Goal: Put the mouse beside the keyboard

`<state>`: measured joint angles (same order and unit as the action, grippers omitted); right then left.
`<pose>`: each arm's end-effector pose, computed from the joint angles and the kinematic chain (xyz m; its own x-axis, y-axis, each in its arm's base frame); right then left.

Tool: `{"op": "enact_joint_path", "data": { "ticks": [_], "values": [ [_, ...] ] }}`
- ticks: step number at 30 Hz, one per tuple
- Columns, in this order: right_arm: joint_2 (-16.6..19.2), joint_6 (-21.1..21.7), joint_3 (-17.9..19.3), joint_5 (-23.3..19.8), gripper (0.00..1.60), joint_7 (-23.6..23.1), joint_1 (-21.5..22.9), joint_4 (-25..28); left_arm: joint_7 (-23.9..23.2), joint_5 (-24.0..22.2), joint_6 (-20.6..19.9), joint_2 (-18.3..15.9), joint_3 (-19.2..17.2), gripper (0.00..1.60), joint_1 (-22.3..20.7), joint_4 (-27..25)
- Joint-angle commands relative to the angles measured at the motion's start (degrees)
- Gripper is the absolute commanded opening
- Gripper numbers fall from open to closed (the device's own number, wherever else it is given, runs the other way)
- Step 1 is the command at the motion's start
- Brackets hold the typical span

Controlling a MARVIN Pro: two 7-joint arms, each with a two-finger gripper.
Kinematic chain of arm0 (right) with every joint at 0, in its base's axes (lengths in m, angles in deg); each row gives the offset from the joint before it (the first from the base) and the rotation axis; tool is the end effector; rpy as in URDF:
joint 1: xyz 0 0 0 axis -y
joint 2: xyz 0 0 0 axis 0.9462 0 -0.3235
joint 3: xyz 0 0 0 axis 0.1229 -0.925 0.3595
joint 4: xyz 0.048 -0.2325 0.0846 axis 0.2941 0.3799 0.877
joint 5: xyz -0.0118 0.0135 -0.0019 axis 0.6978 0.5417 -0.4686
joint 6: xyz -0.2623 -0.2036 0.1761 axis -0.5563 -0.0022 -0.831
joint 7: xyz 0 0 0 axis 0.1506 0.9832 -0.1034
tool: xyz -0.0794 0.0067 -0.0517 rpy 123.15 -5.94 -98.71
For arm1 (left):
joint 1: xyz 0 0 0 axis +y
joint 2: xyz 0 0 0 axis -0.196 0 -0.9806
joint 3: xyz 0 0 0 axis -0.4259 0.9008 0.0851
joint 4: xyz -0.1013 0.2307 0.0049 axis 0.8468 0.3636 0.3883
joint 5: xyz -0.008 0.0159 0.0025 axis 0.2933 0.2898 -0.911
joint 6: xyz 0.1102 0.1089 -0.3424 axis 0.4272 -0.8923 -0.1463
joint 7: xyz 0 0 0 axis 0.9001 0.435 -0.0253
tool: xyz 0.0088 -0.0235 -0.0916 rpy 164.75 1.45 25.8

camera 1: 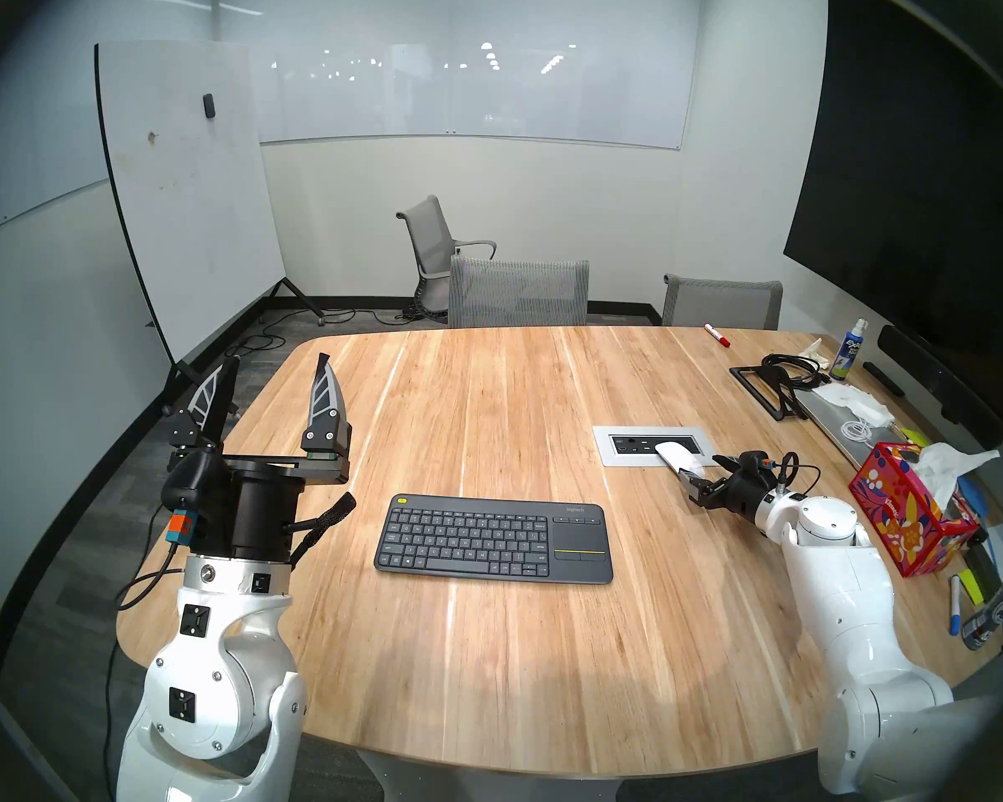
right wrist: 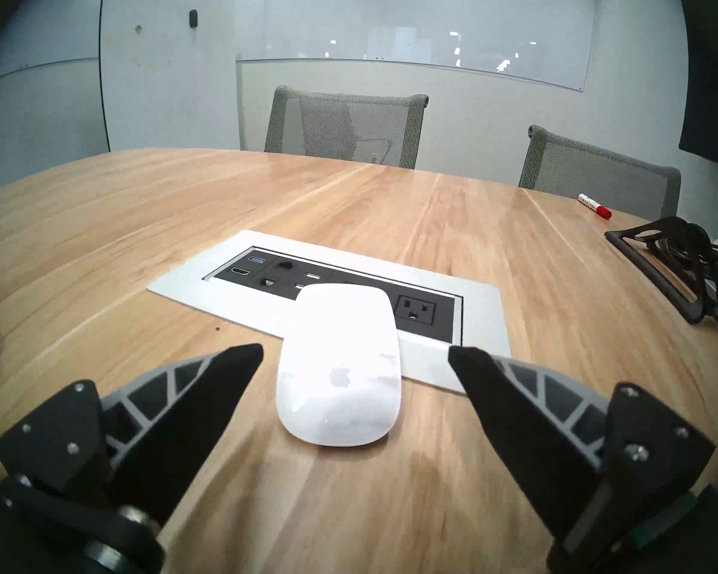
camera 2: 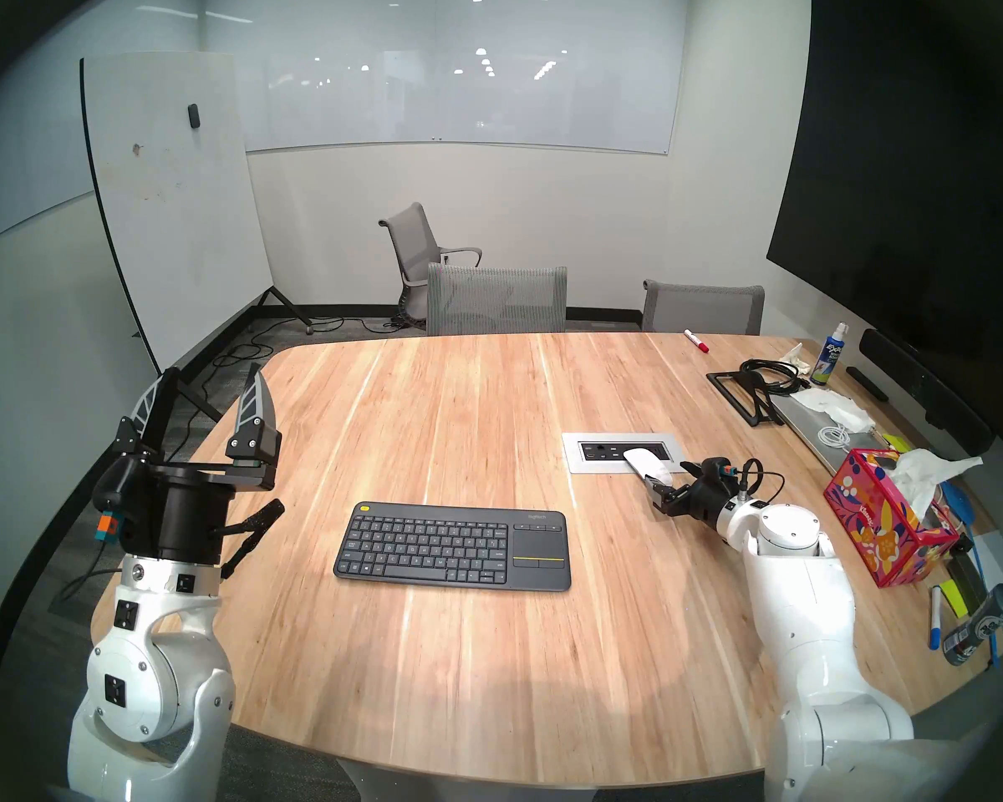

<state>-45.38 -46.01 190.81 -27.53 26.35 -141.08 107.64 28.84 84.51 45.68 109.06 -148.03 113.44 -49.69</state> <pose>0.5185 -0.2113 -0.3284 0.2334 0.2019 0.9512 0.3545 -0.9286 0.1102 0.3234 0.0066 -0.1070 -0.5412 0.0077 0.8409 0.0109 -0.9998 0.0162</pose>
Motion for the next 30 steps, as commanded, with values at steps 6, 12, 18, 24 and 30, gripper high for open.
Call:
{"op": "enact_joint_path", "data": {
  "ticks": [6, 12, 18, 24, 30],
  "values": [
    [0.2, -1.8, -1.1, 0.4, 1.60, 0.0, 4.4, -2.0, 0.1, 0.0, 0.1, 0.1, -0.1, 1.60, -0.1, -1.0],
    [0.0, -1.7, -1.8, 0.7, 1.60, 0.3, 6.3, -5.2, 0.1, 0.0, 0.1, 0.1, -0.1, 1.60, -0.1, -1.0],
    [0.2, -2.1, -2.5, 1.1, 1.60, 0.7, 8.1, -7.8, 0.1, 0.0, 0.1, 0.1, -0.1, 1.60, -0.1, -1.0],
    [-0.1, -2.6, -3.5, 1.5, 1.60, 1.4, 10.1, -10.5, 0.1, 0.0, 0.1, 0.1, -0.1, 1.60, -0.1, -1.0],
    [-0.2, -2.8, -4.5, 1.8, 1.60, 1.7, 12.4, -13.8, 0.1, 0.0, 0.1, 0.1, -0.1, 1.60, -0.1, -1.0]
  ]
}}
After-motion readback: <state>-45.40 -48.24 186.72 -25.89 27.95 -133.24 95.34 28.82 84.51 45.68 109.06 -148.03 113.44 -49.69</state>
